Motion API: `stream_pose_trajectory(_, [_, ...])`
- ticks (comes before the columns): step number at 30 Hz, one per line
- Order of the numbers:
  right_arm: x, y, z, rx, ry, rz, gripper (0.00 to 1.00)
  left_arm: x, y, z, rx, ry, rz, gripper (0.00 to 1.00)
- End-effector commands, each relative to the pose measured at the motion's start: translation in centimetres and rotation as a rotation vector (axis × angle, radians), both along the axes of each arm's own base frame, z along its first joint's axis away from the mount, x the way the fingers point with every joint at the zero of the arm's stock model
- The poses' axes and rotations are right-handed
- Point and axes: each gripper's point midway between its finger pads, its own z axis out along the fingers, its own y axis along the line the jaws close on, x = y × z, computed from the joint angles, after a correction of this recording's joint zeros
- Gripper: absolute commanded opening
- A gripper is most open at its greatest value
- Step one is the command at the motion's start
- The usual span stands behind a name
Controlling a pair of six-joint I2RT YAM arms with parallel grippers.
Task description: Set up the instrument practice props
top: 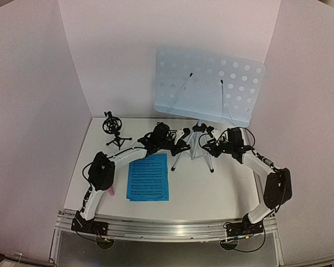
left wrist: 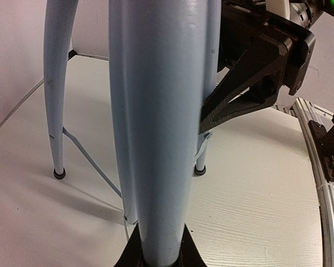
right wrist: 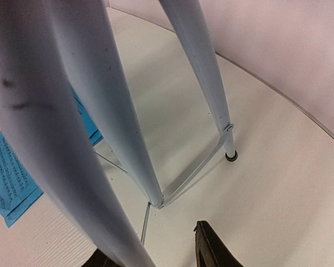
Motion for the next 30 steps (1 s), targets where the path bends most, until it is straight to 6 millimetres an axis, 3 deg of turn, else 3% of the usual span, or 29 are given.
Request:
stream_pose_trajectory(1, [1.2, -0.8, 0.7, -0.036, -0.024, -0.037, 0.39, 0.0, 0.4, -0.5, 0.033, 0.082, 0.022, 0.03])
stream_pose_trajectory(7, [0.4, -0.7, 0.8, -0.032, -0.007, -0.014, 0.43, 0.3, 0.5, 0.1, 0.031, 0.041, 0.013, 0.21])
stream_pose_trajectory(14, [0.2, -0.3, 1.6, -0.008, -0.006, 0.002, 0.5, -0.1, 0.6, 2.5, 0.005, -0.006, -0.014, 0.43])
stream_pose_trajectory(18, [-0.2, -0.2, 2.5, 0.014, -0.002, -0.001, 0.58, -0.8, 1.1, 3.8, 0.005, -0.018, -0.032, 0.49])
stream_pose_trajectory(26, [-2.2, -0.8, 5.7, 0.093, 0.018, -0.084, 0.69, -3.1, 4.0, 8.1, -0.019, -0.038, -0.097, 0.59])
stream_pose_trajectory(30, [-3.6, -1.6, 7.2, 0.121, 0.04, -0.162, 0.72, -4.7, 6.4, 8.8, 0.014, -0.019, -0.107, 0.61])
